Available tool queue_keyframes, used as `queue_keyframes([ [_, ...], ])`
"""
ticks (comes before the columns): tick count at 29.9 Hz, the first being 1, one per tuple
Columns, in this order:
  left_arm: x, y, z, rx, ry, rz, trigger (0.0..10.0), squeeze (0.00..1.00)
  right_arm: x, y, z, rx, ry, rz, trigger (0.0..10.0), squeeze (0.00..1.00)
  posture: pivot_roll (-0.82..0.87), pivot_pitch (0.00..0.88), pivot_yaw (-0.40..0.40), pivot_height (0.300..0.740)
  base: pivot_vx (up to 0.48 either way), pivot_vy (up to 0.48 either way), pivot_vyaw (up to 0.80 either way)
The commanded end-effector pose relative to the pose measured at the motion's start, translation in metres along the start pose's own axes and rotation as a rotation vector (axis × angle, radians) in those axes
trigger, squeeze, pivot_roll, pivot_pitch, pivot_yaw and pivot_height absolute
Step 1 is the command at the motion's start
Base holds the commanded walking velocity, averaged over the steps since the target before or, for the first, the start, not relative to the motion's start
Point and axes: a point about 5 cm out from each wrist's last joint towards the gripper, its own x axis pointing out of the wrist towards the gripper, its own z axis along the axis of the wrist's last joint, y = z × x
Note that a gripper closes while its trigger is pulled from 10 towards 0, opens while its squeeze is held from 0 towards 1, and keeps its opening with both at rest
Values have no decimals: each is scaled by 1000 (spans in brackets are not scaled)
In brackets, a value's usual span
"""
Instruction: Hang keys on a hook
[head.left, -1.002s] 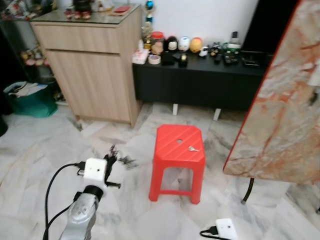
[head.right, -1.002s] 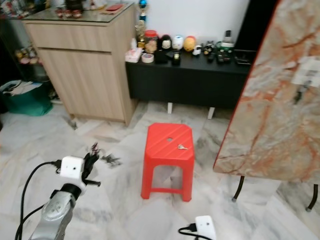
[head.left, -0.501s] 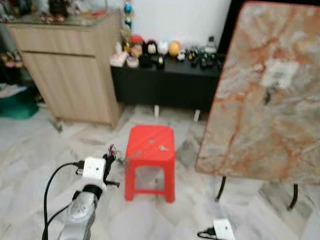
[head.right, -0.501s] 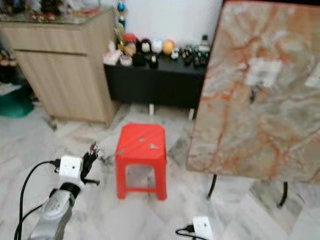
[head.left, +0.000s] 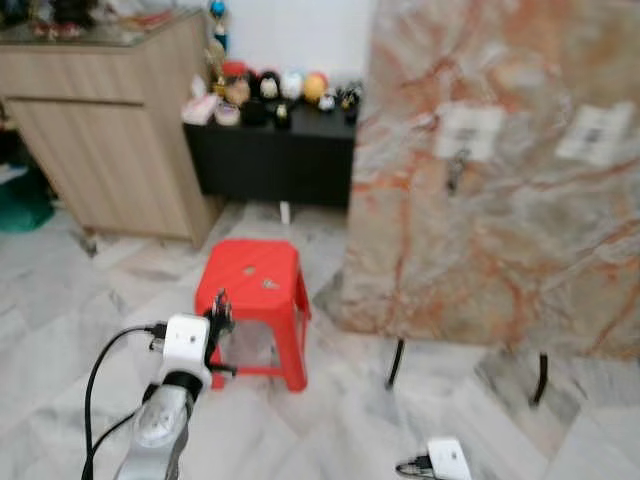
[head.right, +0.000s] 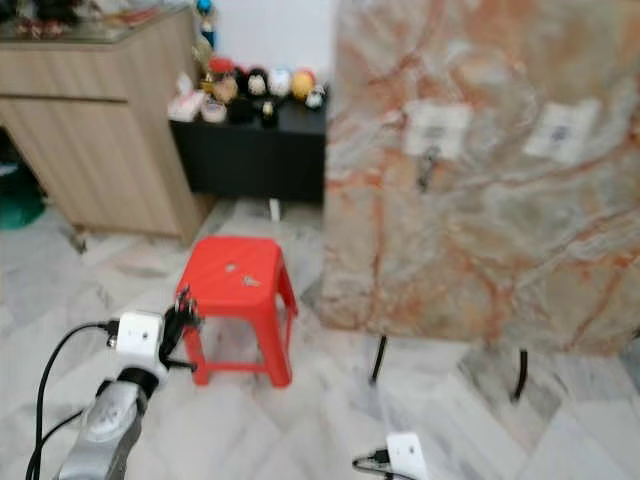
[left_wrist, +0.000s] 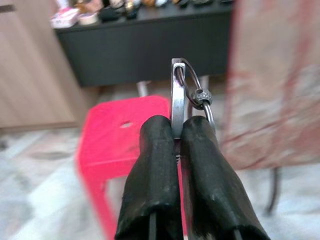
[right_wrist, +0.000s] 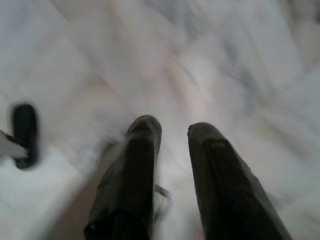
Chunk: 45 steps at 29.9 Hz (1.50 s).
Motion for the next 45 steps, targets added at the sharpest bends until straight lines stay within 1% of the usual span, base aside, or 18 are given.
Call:
queue_keyframes([
  [1, 1, 7, 5, 29, -15, 9, 10000, 0, 1, 2, 8, -5, -20, 2, 10000, 0, 5, 2, -8, 740, 0, -412, 0],
  [6, 2, 6, 5, 27, -14, 6, 10000, 0, 1, 1, 8, -4, -21, -1, 10000, 0, 7, 1, -10, 740, 0, -382, 0],
  [17, 1, 1, 4, 16, -5, -25, 10000, 0, 1, 1, 7, -10, -13, -4, 10000, 0, 14, 0, -14, 740, 0, 0, 0],
  [31, 5, -5, 7, 2, -15, -53, 10000, 0, 1, 1, 6, -32, 4, -5, 10000, 0, 17, 0, -11, 740, 0, 0, -800],
  [34, 5, -8, 8, 7, -16, -72, 10000, 0, 1, 2, 6, -36, 6, -4, 10000, 0, 16, 0, -8, 740, 0, 0, -800],
  [37, 5, -11, 8, 41, -24, -79, 10000, 0, 1, 2, 5, -38, 6, -3, 10000, 0, 3, 0, -1, 740, 0, 0, -800],
  [40, 7, -10, 9, 60, -27, -71, 10000, 0, 1, 2, 5, -36, 8, -3, 10000, 0, 1, 0, 1, 740, 0, -480, -800],
  [43, 9, -10, 9, 28, -22, -62, 10000, 0, 1, 3, 4, -33, 10, -4, 10000, 0, 1, 0, 3, 740, 0, -335, -792],
  [45, 10, -10, 11, 35, -28, -72, 10000, 0, 1, 3, 4, -30, 11, -4, 10000, 0, 3, 0, 4, 740, 0, 0, -788],
])
